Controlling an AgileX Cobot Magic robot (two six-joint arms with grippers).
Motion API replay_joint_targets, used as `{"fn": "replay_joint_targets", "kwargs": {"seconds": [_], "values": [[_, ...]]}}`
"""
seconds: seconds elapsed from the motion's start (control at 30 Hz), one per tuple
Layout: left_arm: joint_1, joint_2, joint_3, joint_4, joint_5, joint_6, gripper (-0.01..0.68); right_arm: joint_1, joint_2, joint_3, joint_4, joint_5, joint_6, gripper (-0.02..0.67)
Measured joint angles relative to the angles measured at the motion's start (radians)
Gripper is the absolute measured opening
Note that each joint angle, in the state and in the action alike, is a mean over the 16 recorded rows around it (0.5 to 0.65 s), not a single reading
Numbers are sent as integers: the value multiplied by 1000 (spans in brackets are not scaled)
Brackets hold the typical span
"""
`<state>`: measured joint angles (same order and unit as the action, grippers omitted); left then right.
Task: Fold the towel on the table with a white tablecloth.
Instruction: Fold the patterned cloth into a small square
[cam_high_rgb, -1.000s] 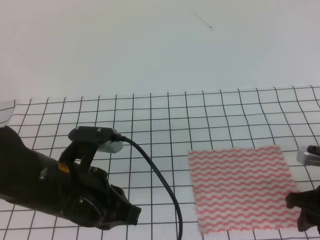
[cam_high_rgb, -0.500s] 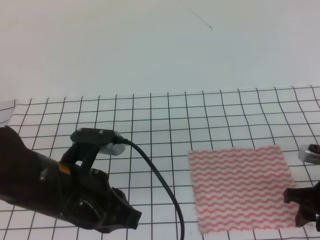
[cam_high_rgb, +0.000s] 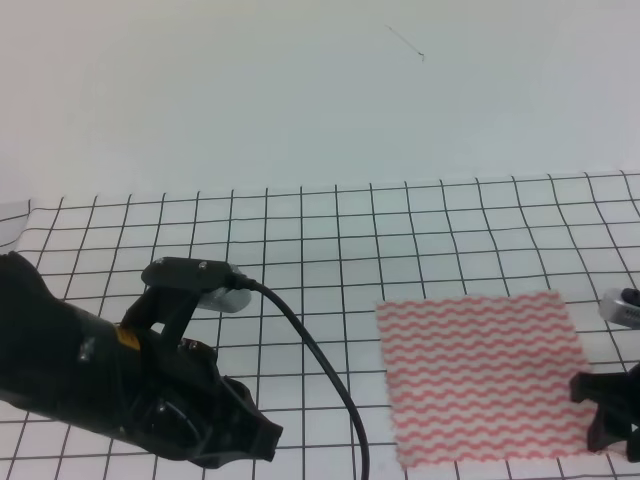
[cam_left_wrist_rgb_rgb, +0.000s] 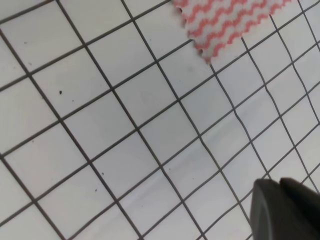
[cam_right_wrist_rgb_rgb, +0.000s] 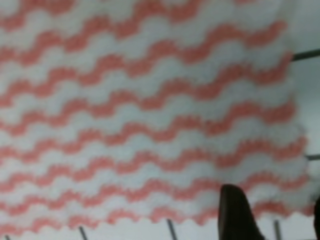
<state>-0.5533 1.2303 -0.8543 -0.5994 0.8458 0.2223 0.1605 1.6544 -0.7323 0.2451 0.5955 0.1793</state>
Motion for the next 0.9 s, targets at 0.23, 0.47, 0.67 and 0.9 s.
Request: {"fn": "replay_joint_targets", "kwargs": {"seconds": [0.23,0.47,0.67,0.9], "values": [[0,0,0,-2,-1,6,0,0,0,0,49,-2,-49,330],[0,0,0,-4,-7,10,0,0,0,0,37,6,-51,330],[0,0,0,-4,-9,11,0,0,3,0,38,4,-50,326],[0,0,0,-3,-6,12,0,0,14,-1,55,-11,-53,307]]}}
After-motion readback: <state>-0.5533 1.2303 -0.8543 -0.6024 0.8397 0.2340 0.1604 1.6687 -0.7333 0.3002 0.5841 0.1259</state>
